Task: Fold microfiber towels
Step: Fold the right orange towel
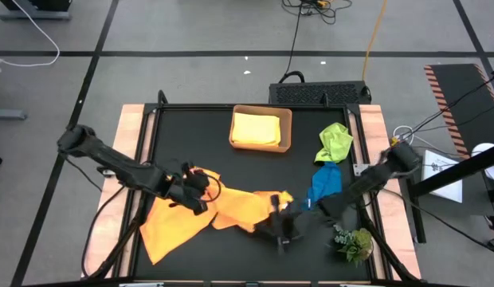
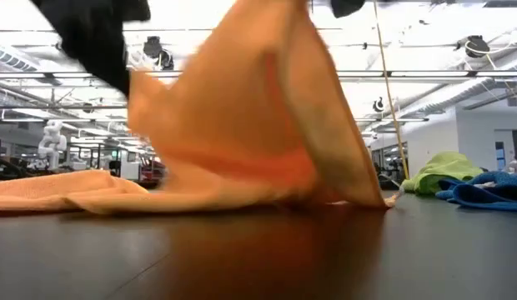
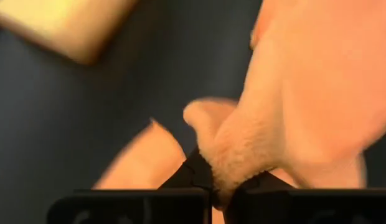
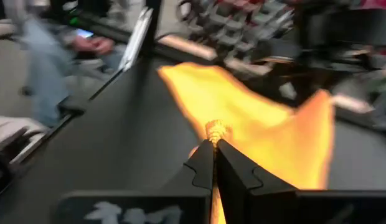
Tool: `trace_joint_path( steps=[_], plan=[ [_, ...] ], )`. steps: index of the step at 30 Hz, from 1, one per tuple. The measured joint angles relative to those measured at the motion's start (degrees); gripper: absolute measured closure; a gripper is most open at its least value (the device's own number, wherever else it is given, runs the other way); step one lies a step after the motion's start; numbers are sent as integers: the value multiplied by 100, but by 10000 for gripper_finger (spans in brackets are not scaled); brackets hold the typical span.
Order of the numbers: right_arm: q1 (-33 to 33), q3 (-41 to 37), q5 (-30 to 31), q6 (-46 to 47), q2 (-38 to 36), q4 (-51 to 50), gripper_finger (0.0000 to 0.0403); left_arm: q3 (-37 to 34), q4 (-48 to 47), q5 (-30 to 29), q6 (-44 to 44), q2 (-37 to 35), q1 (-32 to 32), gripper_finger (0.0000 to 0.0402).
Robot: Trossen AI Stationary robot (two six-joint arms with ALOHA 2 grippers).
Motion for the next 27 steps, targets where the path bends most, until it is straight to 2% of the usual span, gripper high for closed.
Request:
trace_joint_path(
  steps=[6, 10, 15, 21, 24, 27],
  plan=[
    [235, -332, 1017, -571, -1458, -486, 401, 1551, -1893, -430, 422, -340, -85, 397],
    [238, -637, 1245, -771, -2343, -497, 402, 2508, -2622, -535, 666, -340, -87, 391],
    [260, -925, 1337, -734, -3239, -495, 402, 3292, -3097, -473, 760, -340, -180, 397],
    [669, -1110, 849, -144, -3385, -267, 402, 3434, -3153, 495, 256, -310, -693, 388],
    [950, -1119, 402, 148, -3053, 260, 402, 3422, -3107, 647, -317, -148, -1127, 394],
    [1195, -1125, 364, 162, -2742, 736, 403, 3417, -2992, 788, -452, 76, -1533, 397]
  ],
)
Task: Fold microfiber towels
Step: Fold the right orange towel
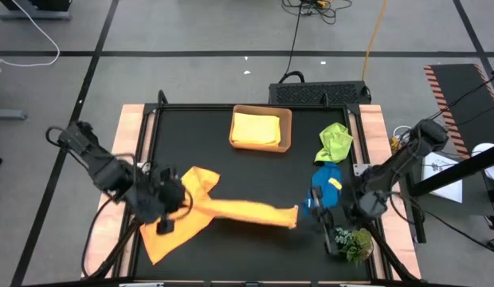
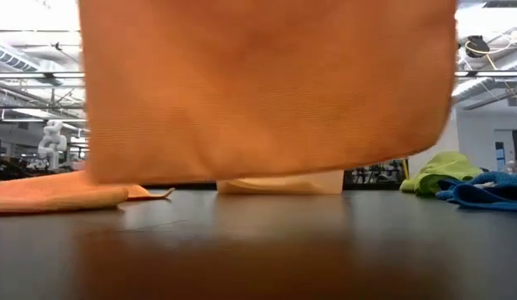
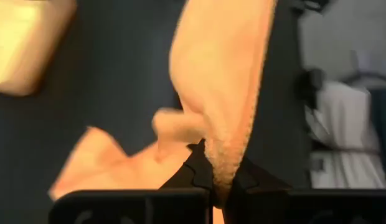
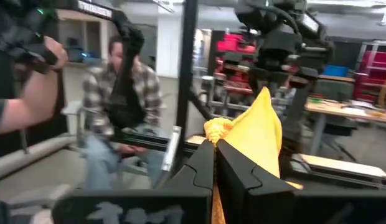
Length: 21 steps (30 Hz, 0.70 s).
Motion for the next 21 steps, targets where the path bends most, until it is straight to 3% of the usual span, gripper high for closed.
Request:
trace_joint_path(
  steps=[3, 8, 14, 21],
  plan=[
    [80, 0, 277, 125, 78, 176, 403, 0, -83, 269, 0, 210, -161, 389],
    [-5, 0, 1465, 470, -10, -400, 403, -2, -576, 326, -7, 426, -3, 392],
    [-315, 2, 2566, 1495, -299, -2165, 403, -2, -859, 532, 315, 681, 807, 389],
    [-743, 4, 2776, 2600, -537, -3830, 403, -2, -753, 1226, 1452, 1067, 2105, 396]
  ],
)
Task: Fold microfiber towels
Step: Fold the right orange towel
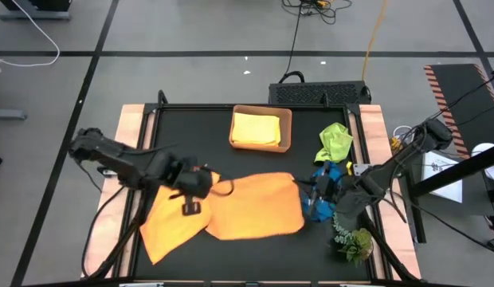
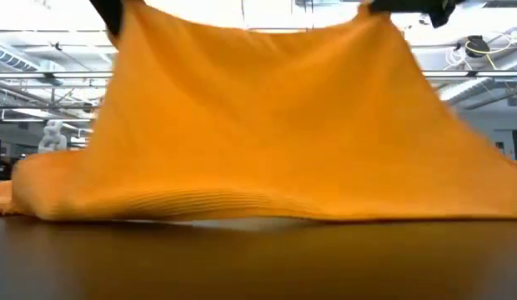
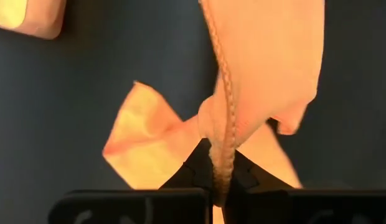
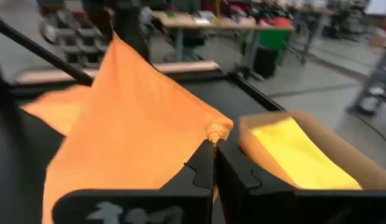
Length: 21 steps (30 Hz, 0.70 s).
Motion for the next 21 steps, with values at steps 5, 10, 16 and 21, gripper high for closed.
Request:
trace_joint_path(
  steps=[5, 10, 16, 21],
  plan=[
    [-430, -153, 2, 661, -6, -804, 403, 0, 2, 274, 862, 467, 860, 386],
    [-946, -706, -191, 1070, -29, -1013, 403, 0, -40, 660, 1521, 1103, 1501, 397],
    [-1438, -1383, -483, 1232, -337, -1009, 403, 0, -620, 728, 2015, 1690, 1921, 385],
    [-1651, -1622, -585, 951, -935, -849, 403, 9, -1173, 673, 1764, 1761, 2135, 396]
  ],
)
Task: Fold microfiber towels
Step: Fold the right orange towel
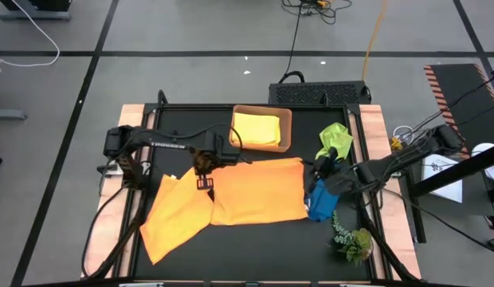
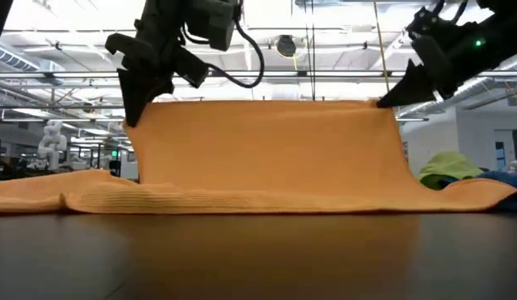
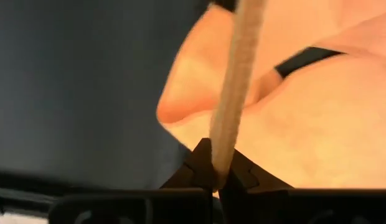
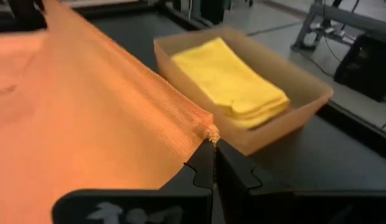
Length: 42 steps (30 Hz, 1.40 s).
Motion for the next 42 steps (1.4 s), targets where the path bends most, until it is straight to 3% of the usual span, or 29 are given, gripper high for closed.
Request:
trace_joint_path(
  steps=[5, 13, 17, 22, 30, 34, 42],
  plan=[
    [-60, -59, 15, -621, -424, 375, 403, 0, -129, -248, -17, -241, 28, 383],
    [-105, -63, -7, -1171, -595, 690, 403, -7, -54, -1687, 110, -551, -5, 389],
    [-202, -65, 13, -1190, -568, 603, 403, -9, 162, -1953, 282, -557, -5, 387],
    [-293, -66, -420, -1067, -463, 585, 403, -17, 515, -1683, 381, -534, -65, 394],
    [84, -67, -917, -999, -71, 613, 403, -73, 756, -1635, 31, -540, -619, 397],
    [361, -67, -1029, -769, 219, 614, 403, -444, 1310, -1395, -28, -536, -1068, 389],
    [722, -65, -1886, 38, 949, 821, 403, -1477, 2320, -990, -521, -533, -1924, 395]
  ],
)
